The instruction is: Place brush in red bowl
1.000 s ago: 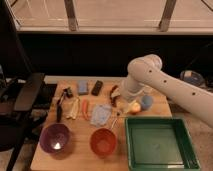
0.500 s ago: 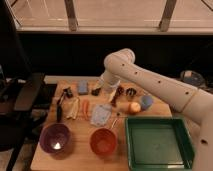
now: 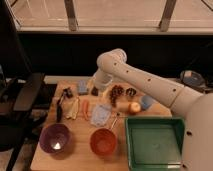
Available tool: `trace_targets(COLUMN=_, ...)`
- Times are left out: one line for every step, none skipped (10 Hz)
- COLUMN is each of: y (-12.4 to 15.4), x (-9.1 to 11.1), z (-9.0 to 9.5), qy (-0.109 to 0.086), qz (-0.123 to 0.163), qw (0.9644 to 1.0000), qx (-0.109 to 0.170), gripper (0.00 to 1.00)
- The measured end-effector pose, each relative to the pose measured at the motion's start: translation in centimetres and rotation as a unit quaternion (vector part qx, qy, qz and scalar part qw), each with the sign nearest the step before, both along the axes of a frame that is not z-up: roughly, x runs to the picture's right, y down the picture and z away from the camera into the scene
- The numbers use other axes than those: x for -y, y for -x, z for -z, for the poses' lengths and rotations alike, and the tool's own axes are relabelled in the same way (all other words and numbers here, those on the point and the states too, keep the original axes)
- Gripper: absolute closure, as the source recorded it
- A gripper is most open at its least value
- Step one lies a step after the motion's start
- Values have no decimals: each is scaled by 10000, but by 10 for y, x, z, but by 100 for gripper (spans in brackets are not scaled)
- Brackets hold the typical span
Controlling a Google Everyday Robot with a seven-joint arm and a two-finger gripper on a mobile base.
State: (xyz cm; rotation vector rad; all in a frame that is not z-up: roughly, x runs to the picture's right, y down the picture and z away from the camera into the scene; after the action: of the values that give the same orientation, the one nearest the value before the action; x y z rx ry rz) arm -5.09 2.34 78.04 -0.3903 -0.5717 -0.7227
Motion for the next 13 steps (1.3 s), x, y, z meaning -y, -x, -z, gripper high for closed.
trace_targets(y=-2, x=0, z=0, qy=25, qz=10, qw=10000, qx=14, gripper=35)
trace_targets(y=-3, x=1, z=-4, qy=90, qz=114, qw=9999, qx=4, gripper=35)
trace_targets(y=1, x=-1, z=-13, qy=141, qz=263, qw=9995, qx=54, gripper=35)
trace_targets(y=9, x=-2, z=-22, qy=142, qz=387, qw=9991, qx=130, gripper=35)
trace_targets(y=21, x=-1, z=-31, qy=127, qz=510, qw=9984, qx=215, gripper=35)
trace_targets(y=35, x=-1, z=-37, qy=111, qz=607, qw=9976, qx=313, gripper=35)
trace_targets(y=55, x=0, z=-46, qy=83, qz=730, qw=9962, qx=463, gripper=35)
trace_targets(y=68, x=0, z=-52, qy=64, qz=791, qw=9952, qx=579, gripper=35)
trace_targets(y=79, x=1, z=-57, qy=43, qz=834, qw=9941, qx=697, gripper=35)
trace_targets(y=93, x=-1, z=-63, qy=32, qz=846, qw=9929, qx=831, gripper=35)
trace_targets(y=113, x=-4, z=-70, qy=43, qz=859, qw=9909, qx=1034, gripper=35)
trace_targets(y=126, x=-5, z=-73, qy=50, qz=873, qw=9894, qx=1160, gripper=35)
trace_targets(y=147, x=-6, z=-76, qy=63, qz=905, qw=9865, qx=1365, gripper=35)
